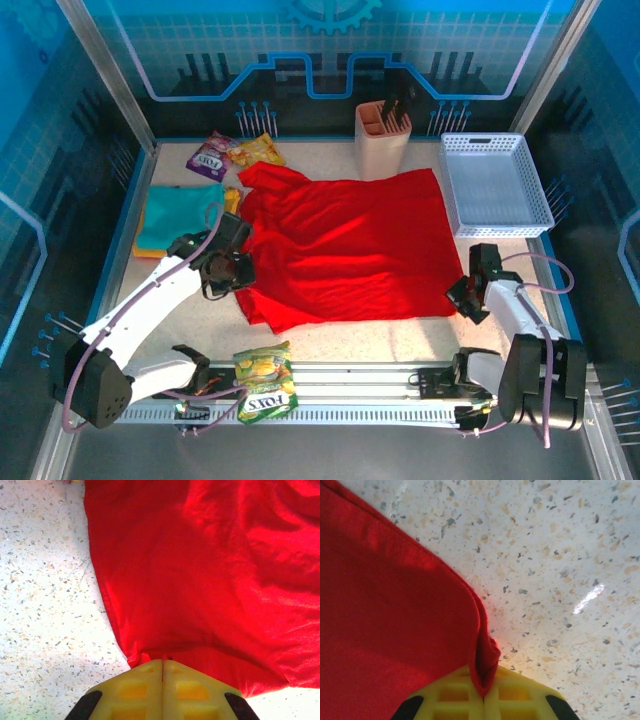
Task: Fold and stack the t-shirts
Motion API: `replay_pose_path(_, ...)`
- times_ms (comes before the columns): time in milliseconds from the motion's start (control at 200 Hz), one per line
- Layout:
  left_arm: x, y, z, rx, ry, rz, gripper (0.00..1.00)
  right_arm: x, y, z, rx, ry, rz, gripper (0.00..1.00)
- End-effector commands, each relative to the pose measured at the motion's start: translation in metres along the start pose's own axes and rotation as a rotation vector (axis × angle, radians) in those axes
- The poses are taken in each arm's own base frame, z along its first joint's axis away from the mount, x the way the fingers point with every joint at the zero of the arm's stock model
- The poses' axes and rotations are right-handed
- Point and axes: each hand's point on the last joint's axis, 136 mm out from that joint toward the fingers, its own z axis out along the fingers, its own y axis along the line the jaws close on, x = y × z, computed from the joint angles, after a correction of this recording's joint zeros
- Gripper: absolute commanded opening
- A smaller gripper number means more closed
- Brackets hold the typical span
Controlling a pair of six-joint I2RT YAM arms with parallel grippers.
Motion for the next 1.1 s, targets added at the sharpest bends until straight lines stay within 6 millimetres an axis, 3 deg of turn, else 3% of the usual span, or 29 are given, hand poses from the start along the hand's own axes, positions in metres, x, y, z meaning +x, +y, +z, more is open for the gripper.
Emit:
replay_pose_path(0,-0.002,0.005,-0.008,-0.007,-0.015,0.022,0.0,-0.001,0.014,0.002,-0.078,0.01,0.0,0.0)
replay_pose_path(115,-0.009,0.008,-0.012,0.007,-0.035,0.017,0.0,-0.007,0.032,-0.016,-0.181,-0.028,-0.033,0.0)
replay_pose_path(245,-0.028,0.006,-0.028,0.064,-0.123,-0.015,0.0,-0.016,0.068,-0.058,-0.362,-0.106,-0.175,0.0)
replay_pose_path(465,-0.078,-0.018,-0.08,0.162,-0.277,0.015,0.0,-0.044,0.108,-0.138,-0.542,-0.334,-0.281,0.0)
replay_pose_path(630,-0.139,-0.039,-0.145,0.229,-0.458,0.066,0.0,-0.072,0.146,-0.196,-0.611,-0.486,-0.36,0.0)
replay_pose_path(725,-0.17,-0.058,-0.187,0.282,-0.539,0.115,0.0,-0.087,0.171,-0.243,-0.684,-0.571,-0.396,0.0)
replay_pose_path(821,-0.193,-0.073,-0.24,0.324,-0.658,0.156,0.0,-0.1,0.183,-0.29,-0.743,-0.664,-0.408,0.0)
replay_pose_path(916,-0.203,-0.084,-0.296,0.404,-0.808,0.178,0.0,-0.105,0.188,-0.337,-0.805,-0.761,-0.419,0.0)
replay_pose_path(1091,-0.187,-0.093,-0.382,0.545,-1.048,0.27,0.0,-0.097,0.184,-0.415,-0.949,-0.932,-0.451,0.0)
